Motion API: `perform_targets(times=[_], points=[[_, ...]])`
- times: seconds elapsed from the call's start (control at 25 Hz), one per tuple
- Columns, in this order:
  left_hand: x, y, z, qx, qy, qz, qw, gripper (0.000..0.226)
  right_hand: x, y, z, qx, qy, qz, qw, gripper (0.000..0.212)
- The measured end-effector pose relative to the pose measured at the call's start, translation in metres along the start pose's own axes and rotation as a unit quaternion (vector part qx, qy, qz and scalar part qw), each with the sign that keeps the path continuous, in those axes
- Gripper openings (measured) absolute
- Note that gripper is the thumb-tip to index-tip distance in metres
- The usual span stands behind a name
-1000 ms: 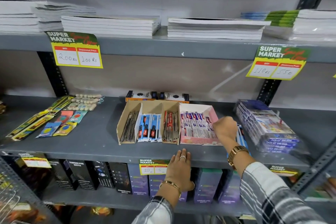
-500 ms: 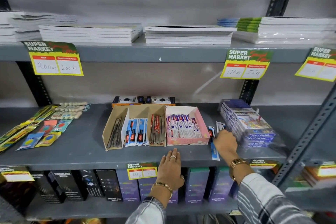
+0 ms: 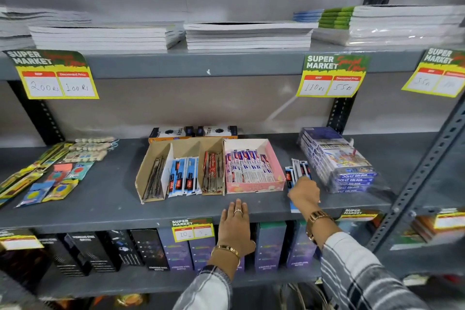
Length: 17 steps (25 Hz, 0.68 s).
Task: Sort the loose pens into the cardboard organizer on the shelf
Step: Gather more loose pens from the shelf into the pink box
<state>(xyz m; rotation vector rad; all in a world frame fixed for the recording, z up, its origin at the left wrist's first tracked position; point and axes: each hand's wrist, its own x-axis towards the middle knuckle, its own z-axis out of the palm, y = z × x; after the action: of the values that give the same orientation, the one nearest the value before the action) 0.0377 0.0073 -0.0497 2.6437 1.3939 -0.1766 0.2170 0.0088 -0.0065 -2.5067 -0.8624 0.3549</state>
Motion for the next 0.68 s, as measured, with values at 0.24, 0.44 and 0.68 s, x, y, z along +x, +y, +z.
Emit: perform_targets(times=[0.24,0.44,0.68], points=[[0.001,0.000,0.001,-0.001,0.001,0.000,1.000,0.091,0.004,0.001,0.000,0.053,-0.012,0.022,0.998,0.033],[0.000,-0.001,0.002,-0.008,0.002,0.003,1.000,0.091,-0.001,0.005,-0.006,0.108,-0.017,0.051,0.993,0.042],[-0.004,-0.012,-0.004,-0.027,0.012,0.032,0.999,0.084,-0.011,-0.002,-0.023,0.221,0.012,0.030,0.975,0.032]])
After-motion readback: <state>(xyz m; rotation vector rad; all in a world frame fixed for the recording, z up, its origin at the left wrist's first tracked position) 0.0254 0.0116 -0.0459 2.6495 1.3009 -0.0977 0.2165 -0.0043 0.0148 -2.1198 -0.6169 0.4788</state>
